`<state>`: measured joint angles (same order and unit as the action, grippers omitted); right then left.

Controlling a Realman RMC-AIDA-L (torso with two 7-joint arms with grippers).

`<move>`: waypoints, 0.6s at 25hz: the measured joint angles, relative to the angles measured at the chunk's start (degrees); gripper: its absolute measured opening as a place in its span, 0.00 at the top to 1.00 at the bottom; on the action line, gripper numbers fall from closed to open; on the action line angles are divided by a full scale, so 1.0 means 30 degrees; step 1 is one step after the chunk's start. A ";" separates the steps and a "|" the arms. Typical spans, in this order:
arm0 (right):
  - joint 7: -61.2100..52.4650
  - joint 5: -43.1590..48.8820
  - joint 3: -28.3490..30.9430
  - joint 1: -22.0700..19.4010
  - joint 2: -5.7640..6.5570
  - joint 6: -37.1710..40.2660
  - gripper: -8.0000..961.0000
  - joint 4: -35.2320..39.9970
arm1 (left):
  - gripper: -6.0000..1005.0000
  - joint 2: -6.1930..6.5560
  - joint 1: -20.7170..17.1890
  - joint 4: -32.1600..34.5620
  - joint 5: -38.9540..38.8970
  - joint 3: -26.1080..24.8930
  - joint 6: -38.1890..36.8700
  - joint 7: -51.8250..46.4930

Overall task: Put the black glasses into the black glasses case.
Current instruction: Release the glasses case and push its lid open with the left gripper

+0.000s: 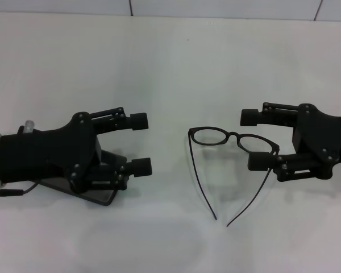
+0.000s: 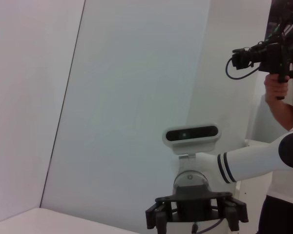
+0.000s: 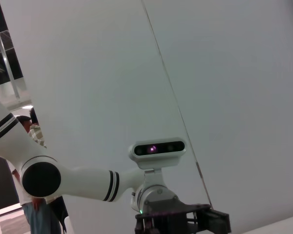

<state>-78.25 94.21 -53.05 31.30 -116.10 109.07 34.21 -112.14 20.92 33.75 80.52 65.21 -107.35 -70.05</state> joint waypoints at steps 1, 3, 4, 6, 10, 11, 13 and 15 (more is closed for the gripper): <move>0.0000 0.0001 0.0018 -0.0021 -0.0001 -0.0004 0.12 -0.0005 | 0.19 -0.0001 -0.0002 0.0000 -0.0024 0.0000 -0.0002 0.0000; 0.0010 -0.0012 0.0062 -0.0107 0.0000 -0.0053 0.12 -0.0009 | 0.19 -0.0001 -0.0003 0.0000 -0.0075 0.0001 -0.0016 0.0001; 0.0028 -0.0103 0.0061 -0.0160 0.0000 -0.0079 0.12 -0.0010 | 0.19 -0.0001 -0.0002 0.0001 -0.0090 0.0001 -0.0025 0.0002; 0.0111 -0.0248 0.0056 -0.0238 0.0000 -0.0114 0.12 -0.0013 | 0.19 -0.0001 0.0008 0.0007 -0.0114 0.0001 -0.0040 0.0010; 0.0277 -0.0430 0.0083 -0.0489 0.0001 -0.0120 0.12 -0.0037 | 0.19 -0.0101 0.0016 0.0141 -0.0155 -0.0480 -0.0059 0.0000; 0.0310 -0.0455 0.0085 -0.0534 0.0000 -0.0123 0.12 -0.0038 | 0.19 -0.0157 0.0014 0.0243 -0.0157 -0.0732 -0.0073 -0.0080; 0.0449 -0.0623 0.0094 -0.0694 0.0010 -0.0217 0.12 -0.0038 | 0.19 -0.0253 0.0022 0.0923 -0.0165 -0.1399 -0.0094 -0.0694; 0.0504 -0.0730 0.0110 -0.0865 0.0044 -0.0439 0.12 -0.0036 | 0.19 -0.0278 0.0003 0.2398 -0.0066 -0.1838 -0.0066 -0.1792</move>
<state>-76.74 92.02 -52.72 28.70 -115.97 107.75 34.10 -112.98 20.93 40.94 80.33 59.69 -107.54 -75.43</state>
